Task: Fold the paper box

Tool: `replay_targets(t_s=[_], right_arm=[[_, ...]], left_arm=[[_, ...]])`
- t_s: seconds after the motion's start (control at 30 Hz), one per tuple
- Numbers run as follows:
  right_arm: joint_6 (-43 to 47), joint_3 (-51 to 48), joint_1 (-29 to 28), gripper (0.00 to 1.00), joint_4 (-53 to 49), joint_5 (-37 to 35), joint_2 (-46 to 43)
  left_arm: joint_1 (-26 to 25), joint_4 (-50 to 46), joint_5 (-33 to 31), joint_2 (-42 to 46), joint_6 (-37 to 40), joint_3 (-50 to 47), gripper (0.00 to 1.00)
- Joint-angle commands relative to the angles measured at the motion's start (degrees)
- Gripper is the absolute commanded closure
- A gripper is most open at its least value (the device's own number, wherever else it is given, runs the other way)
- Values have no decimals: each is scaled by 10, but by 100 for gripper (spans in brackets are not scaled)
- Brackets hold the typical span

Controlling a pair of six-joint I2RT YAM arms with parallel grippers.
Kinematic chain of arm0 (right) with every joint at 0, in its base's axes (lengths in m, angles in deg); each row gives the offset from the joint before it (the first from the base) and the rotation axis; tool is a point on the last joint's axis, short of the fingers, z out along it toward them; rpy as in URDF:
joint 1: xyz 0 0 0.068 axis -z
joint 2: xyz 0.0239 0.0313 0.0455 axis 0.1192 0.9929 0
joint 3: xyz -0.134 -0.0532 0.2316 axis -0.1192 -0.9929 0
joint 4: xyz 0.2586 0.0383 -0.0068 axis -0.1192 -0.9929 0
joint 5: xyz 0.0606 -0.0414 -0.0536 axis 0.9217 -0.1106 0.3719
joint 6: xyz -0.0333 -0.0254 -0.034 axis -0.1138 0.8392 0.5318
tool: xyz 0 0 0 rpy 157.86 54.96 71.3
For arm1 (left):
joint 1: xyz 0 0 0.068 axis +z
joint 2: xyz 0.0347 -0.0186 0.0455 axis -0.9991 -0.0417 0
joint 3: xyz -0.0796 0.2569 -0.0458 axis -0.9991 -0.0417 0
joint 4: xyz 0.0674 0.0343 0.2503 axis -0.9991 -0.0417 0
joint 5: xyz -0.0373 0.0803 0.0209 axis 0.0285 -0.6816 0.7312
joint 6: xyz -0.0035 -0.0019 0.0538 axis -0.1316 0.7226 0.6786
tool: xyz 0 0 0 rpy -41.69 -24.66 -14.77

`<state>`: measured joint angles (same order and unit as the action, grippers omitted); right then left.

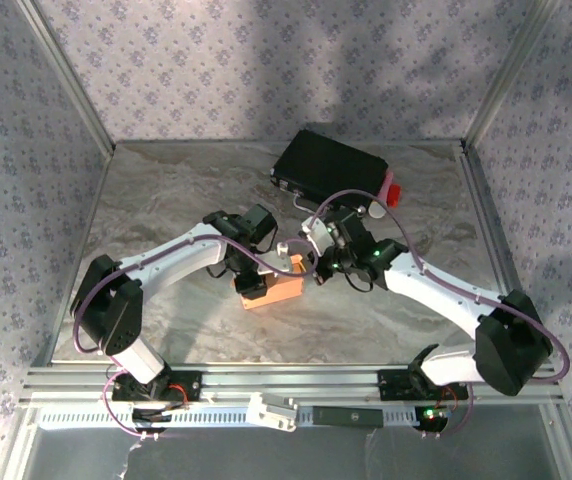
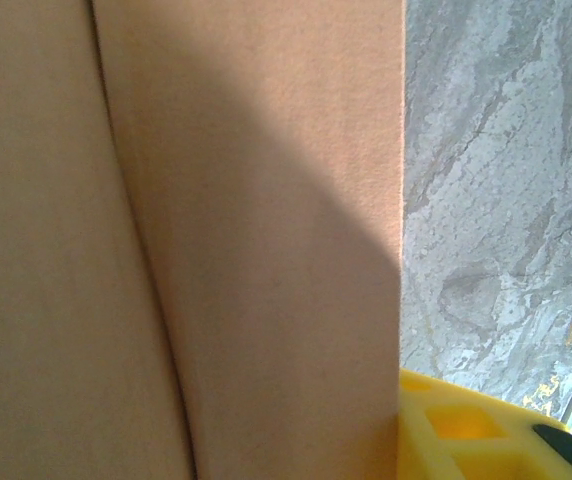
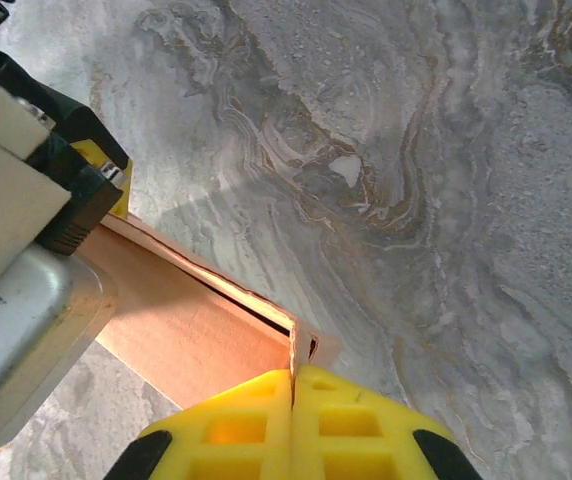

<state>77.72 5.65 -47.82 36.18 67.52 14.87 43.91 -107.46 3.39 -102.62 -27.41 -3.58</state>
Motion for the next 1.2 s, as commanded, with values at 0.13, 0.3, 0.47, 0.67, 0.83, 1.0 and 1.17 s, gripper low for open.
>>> replay_targets(t_s=[0.13, 0.3, 0.47, 0.67, 0.83, 1.0, 1.17], right_arm=[[-46, -5, -37, 100, 14, -64, -10], [-69, -45, -45, 100, 62, -81, -42], [-98, -67, -46, 100, 88, -83, -50], [-151, -77, -55, 100, 112, -88, -50], [-196, -78, -68, 100, 124, -104, -50], [-214, -84, -96, 100, 124, -158, -54], [-235, -109, -119, 100, 150, -201, -60]], left_arm=[[2, 28, 4, 30, -3, -18, 60], [5, 35, 0, 34, -7, -23, 58], [8, 46, -5, 40, -13, -28, 57], [7, 55, -7, 39, -22, -34, 57], [7, 61, -14, 40, -24, -36, 56], [9, 62, -21, 42, -26, -36, 56], [9, 64, -27, 44, -30, -37, 55]])
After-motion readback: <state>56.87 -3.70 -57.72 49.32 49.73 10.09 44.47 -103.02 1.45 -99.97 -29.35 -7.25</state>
